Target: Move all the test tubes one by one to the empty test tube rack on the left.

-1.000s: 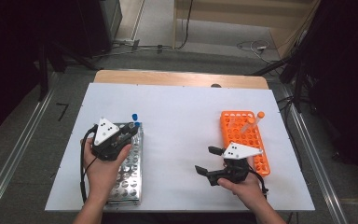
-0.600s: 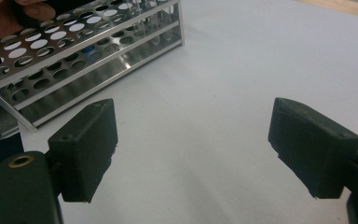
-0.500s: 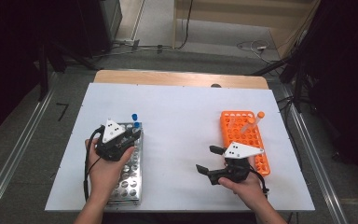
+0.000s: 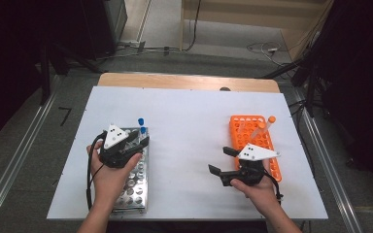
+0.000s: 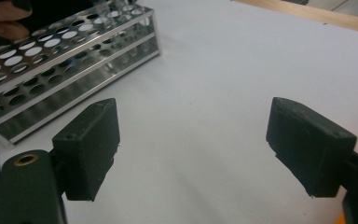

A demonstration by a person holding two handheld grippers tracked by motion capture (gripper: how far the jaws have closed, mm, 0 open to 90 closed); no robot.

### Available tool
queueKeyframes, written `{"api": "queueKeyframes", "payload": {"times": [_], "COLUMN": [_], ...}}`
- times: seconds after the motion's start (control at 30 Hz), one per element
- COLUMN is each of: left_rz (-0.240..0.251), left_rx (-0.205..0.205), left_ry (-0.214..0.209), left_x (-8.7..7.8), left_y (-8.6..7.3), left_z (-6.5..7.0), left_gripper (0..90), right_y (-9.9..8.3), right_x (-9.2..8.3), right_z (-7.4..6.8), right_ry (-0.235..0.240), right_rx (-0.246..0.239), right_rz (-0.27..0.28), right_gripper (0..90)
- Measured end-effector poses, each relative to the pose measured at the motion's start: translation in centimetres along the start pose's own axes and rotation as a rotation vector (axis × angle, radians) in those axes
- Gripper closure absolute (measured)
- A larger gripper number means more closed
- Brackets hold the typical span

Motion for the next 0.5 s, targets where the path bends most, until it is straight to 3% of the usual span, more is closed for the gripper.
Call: {"api": "queueKeyframes", "payload": {"times": [0.33,0.5], "left_rz": [0.051,0.072], "left_rx": [-0.006,-0.017], "left_ry": [-0.047,-0.074], "left_x": [-0.6,-0.8], "left_y": [0.5,0.7], "left_z": [0.9,1.5], "left_gripper": [41.3,30.2], "right_y": [0.8,0.9], "right_x": [-0.7,-1.0], "right_z": [2.4,3.5], "right_ry": [-0.109,-0.159], "right_rx": [0.040,0.060], "right_rz": [0.037,0.044], "right_gripper": [17.4,17.8]}}
Point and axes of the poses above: each handheld gripper's, and its own axes: x roughly forward along the jaws, y roughly out of its top, z roughly to its right, the point moved 1 cm from there along x, roughly forward along the jaws, and after that the axes turned 7 degrees about z, right-handed, at the moved point
